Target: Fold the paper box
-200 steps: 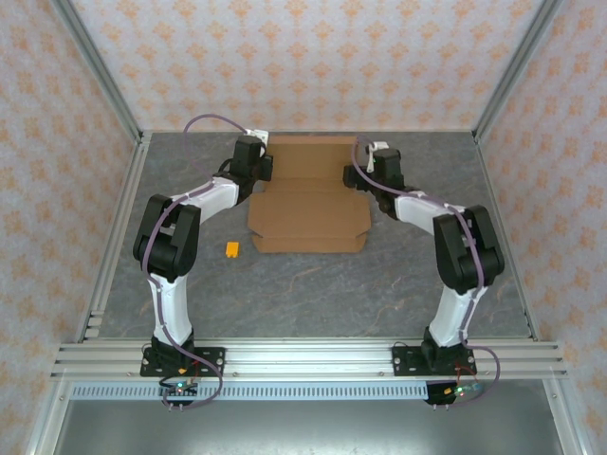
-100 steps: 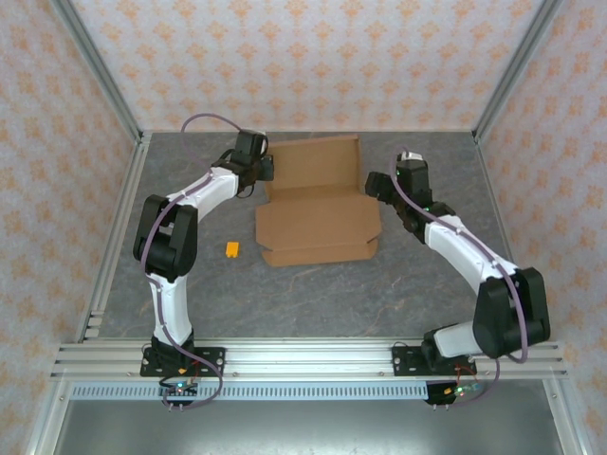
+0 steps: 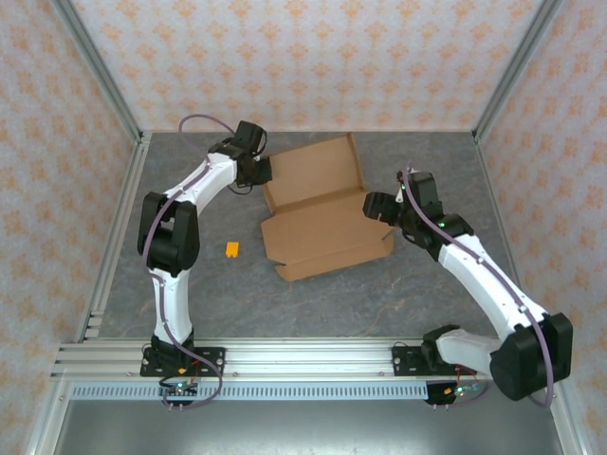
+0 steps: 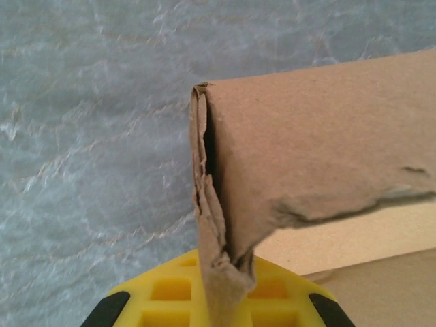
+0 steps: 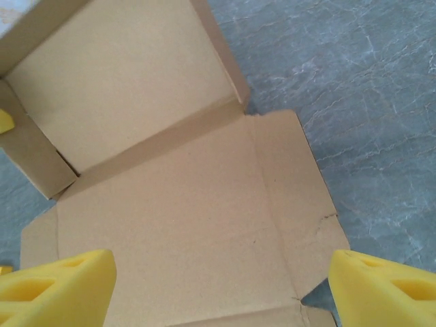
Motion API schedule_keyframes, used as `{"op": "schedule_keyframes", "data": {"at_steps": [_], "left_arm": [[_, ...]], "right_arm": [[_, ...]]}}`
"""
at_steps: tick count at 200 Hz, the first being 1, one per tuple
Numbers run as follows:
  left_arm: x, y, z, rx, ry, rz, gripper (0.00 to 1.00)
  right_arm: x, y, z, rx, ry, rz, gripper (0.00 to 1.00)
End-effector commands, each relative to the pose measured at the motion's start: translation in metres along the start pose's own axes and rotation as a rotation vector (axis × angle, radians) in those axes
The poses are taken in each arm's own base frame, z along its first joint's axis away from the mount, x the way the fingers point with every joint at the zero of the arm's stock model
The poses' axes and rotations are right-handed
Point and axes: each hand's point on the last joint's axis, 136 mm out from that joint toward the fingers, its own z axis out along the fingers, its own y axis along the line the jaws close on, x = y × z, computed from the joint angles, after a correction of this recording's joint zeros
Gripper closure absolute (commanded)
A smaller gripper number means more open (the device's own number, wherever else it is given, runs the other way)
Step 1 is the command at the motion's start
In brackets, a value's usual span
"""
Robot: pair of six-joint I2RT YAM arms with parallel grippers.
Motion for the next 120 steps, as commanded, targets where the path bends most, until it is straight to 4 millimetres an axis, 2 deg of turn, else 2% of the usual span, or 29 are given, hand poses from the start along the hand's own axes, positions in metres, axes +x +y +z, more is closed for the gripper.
{"op": "schedule_keyframes", "data": {"at_steps": [1,26,49,65,84,109,120], "left_arm": [[0.032,0.013,-0.004,-0.025,0.163,-0.053,0.99],[0.047,0.019,-0.005,-0.004,0.227,-0.103,0.94],[0.054,0.025,-0.001,-0.018,0.253,-0.129,0.92],[0.055,0.024,0.004,0.007,0.264,-0.162,0.92],[0.056,0.027,0.01,0.02,0.273,-0.2,0.92],[0.058,0.033,0.014,0.012,0.276,-0.218,0.92],[0.058,0.033,0.014,0.016,0.276,-0.221,0.92]], "right_arm": [[0.002,0.005,-0.023,-0.019,0.013,-0.014,0.18],[0.008,0.002,-0.027,-0.002,0.037,-0.031,0.18],[0.024,-0.005,-0.023,0.016,0.095,-0.028,0.17],[0.037,-0.017,-0.025,0.064,0.125,-0.028,0.16],[0.046,-0.028,-0.035,0.103,0.137,-0.01,0.13],[0.05,-0.02,-0.058,0.03,0.097,0.075,0.11],[0.058,-0.017,-0.061,-0.014,0.098,0.142,0.11]]}}
